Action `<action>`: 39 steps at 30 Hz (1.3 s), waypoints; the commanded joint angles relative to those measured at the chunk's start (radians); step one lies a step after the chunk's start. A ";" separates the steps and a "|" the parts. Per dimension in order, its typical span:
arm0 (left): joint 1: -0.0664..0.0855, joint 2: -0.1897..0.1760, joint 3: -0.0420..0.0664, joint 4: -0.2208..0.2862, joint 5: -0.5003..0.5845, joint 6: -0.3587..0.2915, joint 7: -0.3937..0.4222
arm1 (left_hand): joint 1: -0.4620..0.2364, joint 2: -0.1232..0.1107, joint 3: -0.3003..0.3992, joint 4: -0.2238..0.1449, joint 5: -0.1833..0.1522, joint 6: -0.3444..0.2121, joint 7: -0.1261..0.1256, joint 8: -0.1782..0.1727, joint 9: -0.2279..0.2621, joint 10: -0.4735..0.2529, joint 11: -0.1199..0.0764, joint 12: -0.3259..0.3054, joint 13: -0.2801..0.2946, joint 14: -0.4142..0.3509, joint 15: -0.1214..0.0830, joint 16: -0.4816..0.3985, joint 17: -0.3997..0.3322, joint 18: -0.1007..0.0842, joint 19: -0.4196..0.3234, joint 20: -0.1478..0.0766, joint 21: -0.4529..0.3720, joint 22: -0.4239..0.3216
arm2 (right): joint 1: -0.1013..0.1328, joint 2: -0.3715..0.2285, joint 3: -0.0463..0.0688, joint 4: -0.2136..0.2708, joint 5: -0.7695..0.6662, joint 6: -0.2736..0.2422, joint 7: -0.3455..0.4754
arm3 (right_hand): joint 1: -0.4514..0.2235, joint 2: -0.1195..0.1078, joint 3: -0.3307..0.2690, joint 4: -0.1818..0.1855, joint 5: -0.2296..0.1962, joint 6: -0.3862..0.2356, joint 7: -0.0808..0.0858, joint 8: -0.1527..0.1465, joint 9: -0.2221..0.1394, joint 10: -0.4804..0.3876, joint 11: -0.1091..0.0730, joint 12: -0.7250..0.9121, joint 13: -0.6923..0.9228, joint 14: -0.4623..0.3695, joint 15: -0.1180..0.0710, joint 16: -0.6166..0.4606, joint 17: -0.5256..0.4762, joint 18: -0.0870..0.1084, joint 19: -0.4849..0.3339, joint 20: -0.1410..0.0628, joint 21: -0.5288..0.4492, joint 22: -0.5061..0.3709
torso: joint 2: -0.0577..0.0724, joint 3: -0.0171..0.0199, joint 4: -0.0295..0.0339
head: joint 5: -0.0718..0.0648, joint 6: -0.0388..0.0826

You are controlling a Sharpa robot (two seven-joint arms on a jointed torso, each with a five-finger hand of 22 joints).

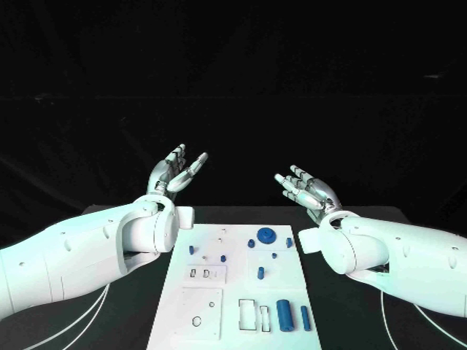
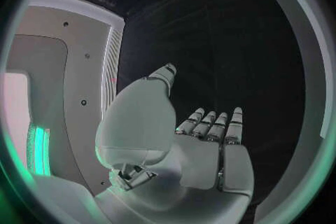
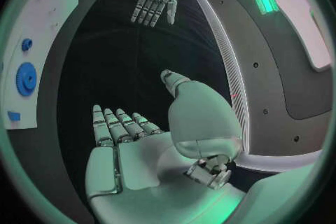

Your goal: Assemble the parts on the task board

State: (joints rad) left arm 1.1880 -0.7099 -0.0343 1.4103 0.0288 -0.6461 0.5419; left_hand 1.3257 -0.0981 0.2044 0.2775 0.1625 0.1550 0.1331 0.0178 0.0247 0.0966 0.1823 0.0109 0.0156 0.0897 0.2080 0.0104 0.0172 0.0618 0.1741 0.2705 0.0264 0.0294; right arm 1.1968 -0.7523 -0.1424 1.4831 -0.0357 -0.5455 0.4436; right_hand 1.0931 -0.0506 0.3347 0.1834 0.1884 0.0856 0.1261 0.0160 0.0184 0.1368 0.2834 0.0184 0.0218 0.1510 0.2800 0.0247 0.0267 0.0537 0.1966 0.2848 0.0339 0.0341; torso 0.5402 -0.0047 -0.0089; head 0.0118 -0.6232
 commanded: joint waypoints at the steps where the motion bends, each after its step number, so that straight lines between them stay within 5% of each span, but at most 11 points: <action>1: 0.001 0.002 0.001 0.001 0.010 0.052 0.033 | 0.055 0.006 0.010 0.013 0.007 0.026 0.117 0.012 0.005 0.020 0.029 0.009 0.004 0.029 0.025 0.013 0.007 0.038 0.005 0.019 0.008 0.004 | 0.016 0.005 -0.014 -0.012 -0.060 0.175 -0.048 | 0.115 -0.007 0.044 -0.048 0.010 0.089 0.178 0.029 0.020 0.123 0.002 0.025 0.013 0.120 -0.003 0.032 0.021 0.025 0.053 0.009 0.029 0.014 | 0.000 0.0000 -0.0003 | 0.000 0.000; 3: 0.001 0.002 0.001 0.001 0.010 0.052 0.033 | 0.062 0.022 0.021 0.010 0.006 0.069 0.142 0.024 0.014 0.064 0.056 0.017 0.010 0.072 0.036 0.025 0.016 0.048 0.012 0.023 0.013 0.007 | 0.024 0.006 -0.021 -0.017 -0.066 0.195 -0.053 | 0.147 -0.016 0.057 -0.078 0.009 0.171 0.177 0.055 0.038 0.227 -0.007 0.044 0.022 0.220 -0.015 0.061 0.039 0.036 0.088 0.008 0.045 0.022 | 0.000 0.0000 -0.0003 | 0.000 0.000; 6: 0.001 0.002 0.001 0.001 0.010 0.052 0.033 | 0.083 0.028 0.038 0.000 0.003 0.159 0.159 0.051 0.031 0.165 0.080 0.035 0.020 0.168 0.058 0.054 0.035 0.031 0.057 0.025 0.032 0.016 | 0.030 0.007 -0.027 -0.020 -0.069 0.208 -0.057 | 0.186 -0.025 0.076 -0.115 0.007 0.317 0.176 0.107 0.070 0.429 -0.021 0.092 0.043 0.411 -0.044 0.124 0.073 0.055 0.187 0.009 0.086 0.044 | 0.000 0.0000 -0.0003 | 0.000 0.000; 7: 0.002 -0.057 0.000 0.029 0.009 0.127 0.032 | 0.092 0.031 0.048 -0.003 0.003 0.233 0.166 0.075 0.045 0.255 0.091 0.053 0.029 0.259 0.049 0.083 0.053 0.030 0.130 0.026 0.059 0.031 | 0.046 -0.002 -0.026 -0.065 -0.327 0.149 0.007 | 0.203 -0.028 0.087 -0.133 0.004 0.370 0.173 0.125 0.081 0.500 -0.028 0.105 0.046 0.475 -0.048 0.143 0.083 0.069 0.234 0.005 0.106 0.053 | 0.020 -0.0006 0.0085 | -0.002 -0.014; 8: 0.003 -0.059 0.000 0.029 0.009 0.132 0.032 | 0.098 0.031 0.053 -0.007 0.003 0.272 0.162 0.088 0.053 0.304 0.094 0.064 0.033 0.306 0.048 0.099 0.062 0.033 0.175 0.024 0.077 0.040 | 0.048 -0.002 -0.026 -0.068 -0.352 0.145 0.004 | 0.210 -0.032 0.099 -0.148 -0.003 0.419 0.172 0.139 0.090 0.568 -0.031 0.109 0.044 0.534 -0.057 0.156 0.090 0.077 0.286 0.007 0.127 0.062 | 0.020 -0.0003 0.0086 | -0.002 -0.013; 12: 0.004 -0.065 0.000 0.030 0.001 0.159 0.024 | 0.112 0.024 0.076 -0.017 0.001 0.445 0.158 0.144 0.087 0.552 0.069 0.098 0.043 0.601 0.013 0.194 0.114 0.079 0.476 0.019 0.199 0.092 | 0.058 -0.003 -0.026 -0.081 -0.461 0.140 -0.026 | 0.222 -0.051 0.144 -0.187 -0.009 0.600 0.159 0.191 0.121 0.741 -0.053 0.115 0.043 0.683 -0.084 0.189 0.105 0.109 0.476 0.004 0.203 0.091 | 0.027 0.0018 0.0111 | -0.007 -0.013; 16: 0.005 -0.075 0.000 0.039 -0.021 0.192 0.008 | 0.125 0.009 0.113 -0.029 0.000 0.626 0.140 0.199 0.119 0.759 0.045 0.112 0.050 0.724 -0.019 0.229 0.133 0.116 0.578 0.017 0.238 0.093 | 0.071 0.001 -0.025 -0.096 -0.586 0.157 -0.084 | 0.220 -0.076 0.186 -0.212 -0.018 0.735 0.139 0.223 0.139 0.826 -0.078 0.104 0.042 0.781 -0.113 0.212 0.112 0.130 0.554 -0.004 0.237 0.097 | 0.035 0.0021 0.0126 | -0.009 -0.015; 24: 0.007 -0.111 0.000 0.081 -0.064 0.238 -0.020 | 0.141 -0.020 0.178 -0.047 -0.001 0.717 0.109 0.228 0.130 0.895 0.006 0.108 0.051 0.865 -0.063 0.273 0.173 0.123 0.686 -0.015 0.285 0.098 | 0.096 0.012 -0.024 -0.120 -0.891 0.217 -0.216 | 0.201 -0.120 0.232 -0.232 -0.021 0.826 0.098 0.233 0.144 0.961 -0.121 0.078 0.043 0.941 -0.167 0.251 0.129 0.131 0.677 -0.054 0.295 0.110 | 0.062 -0.0004 0.0162 | -0.021 -0.020; 27: 0.007 -0.130 0.000 0.109 -0.071 0.248 -0.028 | 0.144 -0.030 0.195 -0.055 -0.002 0.731 0.103 0.233 0.132 0.921 -0.001 0.102 0.051 0.885 -0.071 0.278 0.183 0.123 0.701 -0.023 0.293 0.099 | 0.104 0.012 -0.023 -0.119 -1.002 0.222 -0.253 | 0.207 -0.129 0.220 -0.247 -0.006 0.903 0.052 0.271 0.165 1.093 -0.171 0.103 0.057 1.071 -0.221 0.311 0.175 0.131 0.771 -0.104 0.364 0.143 | 0.080 -0.0050 0.0218 | -0.031 -0.018; 33: 0.007 -0.179 0.001 0.188 -0.078 0.265 -0.033 | 0.145 -0.033 0.200 -0.057 -0.002 0.733 0.103 0.233 0.132 0.926 -0.002 0.099 0.050 0.889 -0.072 0.278 0.186 0.123 0.704 -0.024 0.295 0.099 | 0.119 0.009 -0.021 -0.095 -1.230 0.248 -0.345 | 0.194 -0.154 0.188 -0.253 -0.001 0.913 0.041 0.266 0.178 1.139 -0.190 0.076 0.060 1.156 -0.249 0.361 0.235 0.129 0.823 -0.138 0.434 0.183 | 0.118 -0.0160 0.0322 | -0.043 -0.017; 39: 0.007 -0.215 0.001 0.251 -0.085 0.275 -0.034 | 0.145 -0.035 0.201 -0.059 -0.002 0.733 0.102 0.233 0.132 0.927 -0.002 0.097 0.050 0.889 -0.072 0.278 0.186 0.122 0.705 -0.025 0.295 0.098 | 0.130 0.007 -0.018 -0.059 -1.402 0.282 -0.431 | 0.167 -0.194 0.164 -0.229 -0.002 0.912 0.031 0.247 0.187 1.135 -0.199 0.046 0.067 1.281 -0.277 0.501 0.352 0.129 0.923 -0.172 0.527 0.235 | 0.145 -0.0216 0.0434 | -0.055 -0.017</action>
State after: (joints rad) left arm 1.1933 -0.9214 -0.0346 1.6482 -0.0375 -0.4094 0.5093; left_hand 1.4713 -0.1197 0.4005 0.2194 0.1625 0.8818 0.2241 0.2463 0.1553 1.0139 0.1806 0.1123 0.0650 0.9705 0.1377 0.2853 0.2026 0.1788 0.8724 0.2431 0.3165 0.1267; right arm 1.3255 -0.7453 -0.1612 1.4172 -1.2512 -0.3167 0.1026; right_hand 1.2639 -0.2347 0.5072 -0.0506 0.1835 0.9907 0.1599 0.2696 0.2018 1.2615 0.0896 0.0721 0.0872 1.3977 0.0127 0.4929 0.3503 0.1706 1.0915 0.1242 0.5348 0.2550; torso 0.6638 -0.0212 0.0263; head -0.0371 -0.6414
